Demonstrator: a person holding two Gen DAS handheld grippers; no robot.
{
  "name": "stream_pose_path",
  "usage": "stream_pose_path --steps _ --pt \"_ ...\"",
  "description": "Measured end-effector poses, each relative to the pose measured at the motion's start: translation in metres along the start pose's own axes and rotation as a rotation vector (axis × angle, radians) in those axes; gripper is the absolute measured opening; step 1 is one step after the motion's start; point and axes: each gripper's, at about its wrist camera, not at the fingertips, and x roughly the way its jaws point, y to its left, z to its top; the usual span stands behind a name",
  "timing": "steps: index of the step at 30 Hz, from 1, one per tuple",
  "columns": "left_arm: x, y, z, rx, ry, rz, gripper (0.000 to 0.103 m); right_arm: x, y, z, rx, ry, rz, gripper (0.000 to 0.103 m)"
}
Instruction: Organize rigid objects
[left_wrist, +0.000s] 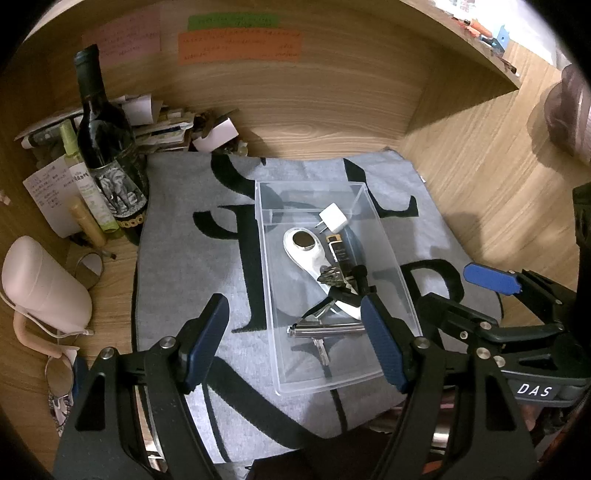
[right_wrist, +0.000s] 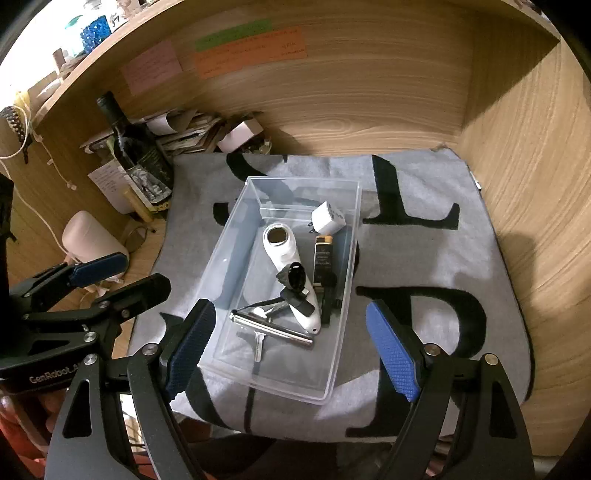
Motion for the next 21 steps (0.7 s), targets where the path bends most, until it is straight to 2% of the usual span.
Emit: stream_pose_path --steps 21 --pt "0.0082 -0.0037 0.0016 0.003 -0.005 -0.017 0.074 0.0019 -0.0022 0.0021 0.007 -0.006 -0.005 0.082"
